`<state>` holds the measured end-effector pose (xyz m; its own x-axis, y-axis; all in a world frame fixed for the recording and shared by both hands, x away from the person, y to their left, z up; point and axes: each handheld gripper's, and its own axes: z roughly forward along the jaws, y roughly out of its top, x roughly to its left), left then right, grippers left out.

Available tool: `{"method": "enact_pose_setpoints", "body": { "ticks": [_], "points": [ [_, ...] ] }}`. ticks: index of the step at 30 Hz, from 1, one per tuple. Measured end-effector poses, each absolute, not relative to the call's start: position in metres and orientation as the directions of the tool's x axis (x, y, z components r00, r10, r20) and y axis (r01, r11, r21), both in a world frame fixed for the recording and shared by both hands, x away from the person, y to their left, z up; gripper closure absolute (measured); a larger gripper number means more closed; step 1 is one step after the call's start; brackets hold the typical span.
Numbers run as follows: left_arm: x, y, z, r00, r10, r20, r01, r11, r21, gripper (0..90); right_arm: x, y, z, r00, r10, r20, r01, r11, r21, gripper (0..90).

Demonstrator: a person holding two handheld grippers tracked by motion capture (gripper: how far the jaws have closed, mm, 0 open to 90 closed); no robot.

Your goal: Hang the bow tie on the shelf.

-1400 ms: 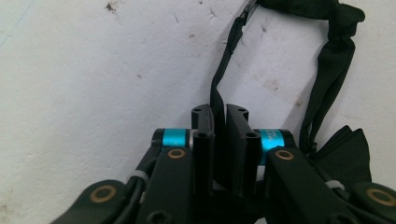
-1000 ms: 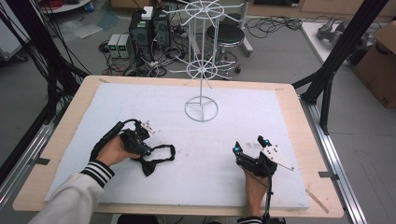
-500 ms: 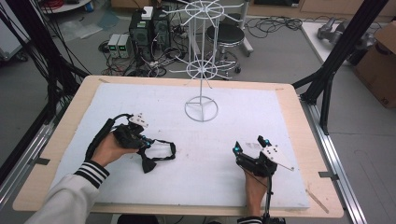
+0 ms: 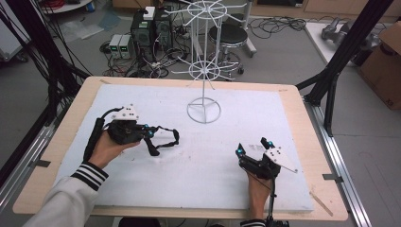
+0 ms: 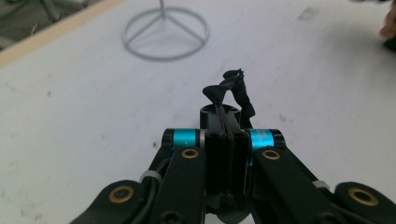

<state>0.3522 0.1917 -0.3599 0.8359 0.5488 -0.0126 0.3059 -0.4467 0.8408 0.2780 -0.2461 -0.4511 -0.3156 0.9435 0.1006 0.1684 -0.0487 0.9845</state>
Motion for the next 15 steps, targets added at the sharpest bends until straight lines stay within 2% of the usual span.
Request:
{"method": "enact_pose_setpoints", "body": {
  "ticks": [11, 15],
  "points": [
    [0.349, 0.193, -0.342, 0.843, 0.536, -0.037, 0.239, -0.313, 0.919, 88.4, 0.278, -0.246, -0.451, -0.315, 0.944, 0.099, 0.171, -0.047, 0.984, 8.2],
    [0.346, 0.189, -0.333, 0.845, 0.535, -0.017, 0.200, -0.285, 0.938, 88.4, 0.278, -0.246, -0.451, -0.315, 0.944, 0.098, 0.170, -0.045, 0.984, 8.2]
  ]
}}
